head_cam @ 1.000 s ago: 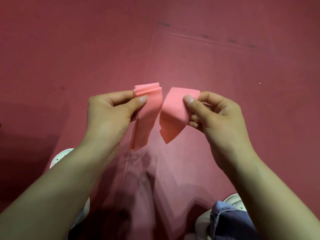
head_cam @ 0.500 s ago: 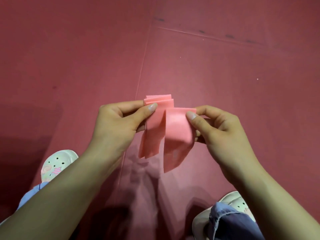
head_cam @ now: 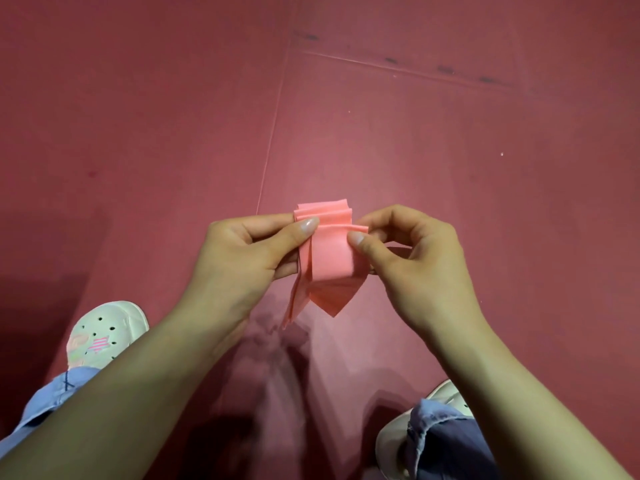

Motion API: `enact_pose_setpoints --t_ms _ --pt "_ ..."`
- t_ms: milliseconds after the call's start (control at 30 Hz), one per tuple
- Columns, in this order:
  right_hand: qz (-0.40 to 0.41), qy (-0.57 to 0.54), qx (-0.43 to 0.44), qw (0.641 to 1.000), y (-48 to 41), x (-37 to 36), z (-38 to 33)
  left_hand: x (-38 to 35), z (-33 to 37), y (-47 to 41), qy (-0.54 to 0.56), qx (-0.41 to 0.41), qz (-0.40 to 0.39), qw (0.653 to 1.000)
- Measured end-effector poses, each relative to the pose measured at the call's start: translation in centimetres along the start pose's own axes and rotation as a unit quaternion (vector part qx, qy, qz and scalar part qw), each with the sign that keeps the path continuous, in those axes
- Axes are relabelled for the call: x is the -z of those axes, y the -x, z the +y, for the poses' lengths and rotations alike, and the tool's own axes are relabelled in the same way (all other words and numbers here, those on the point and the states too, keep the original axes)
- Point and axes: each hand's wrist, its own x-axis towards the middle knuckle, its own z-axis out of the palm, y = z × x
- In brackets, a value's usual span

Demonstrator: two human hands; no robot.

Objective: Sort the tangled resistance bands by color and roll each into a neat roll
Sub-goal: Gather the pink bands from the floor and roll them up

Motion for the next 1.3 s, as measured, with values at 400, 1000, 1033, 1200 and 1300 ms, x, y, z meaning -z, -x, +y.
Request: enact_pose_setpoints --t_ms 400,1000,1033,1200,1300 --pt "0.020 0.024 0.039 0.999 0.29 -0.61 -0.13 0.12 -0.05 0.29 0.016 0.081 -0.032 0.996" --pt "0.033 0.017 0.043 0.998 0.25 -0.50 -0.42 0.09 -0.74 0.24 0.003 -0.020 -0.046 0.999" --pt "0.031 0.013 0.052 0.998 0.25 -0.46 -0.49 0.13 -0.77 0.21 0.001 -0.021 -0.041 0.999" --pt "0.042 0.006 0.075 0.996 0.24 -0.40 -0.51 0.29 -0.94 0.13 -0.004 -0.015 -0.039 0.999" --pt "0.048 0.006 0.084 0.995 0.33 -0.47 -0.47 0.25 -0.95 0.10 -0.007 -0.018 -0.037 0.999"
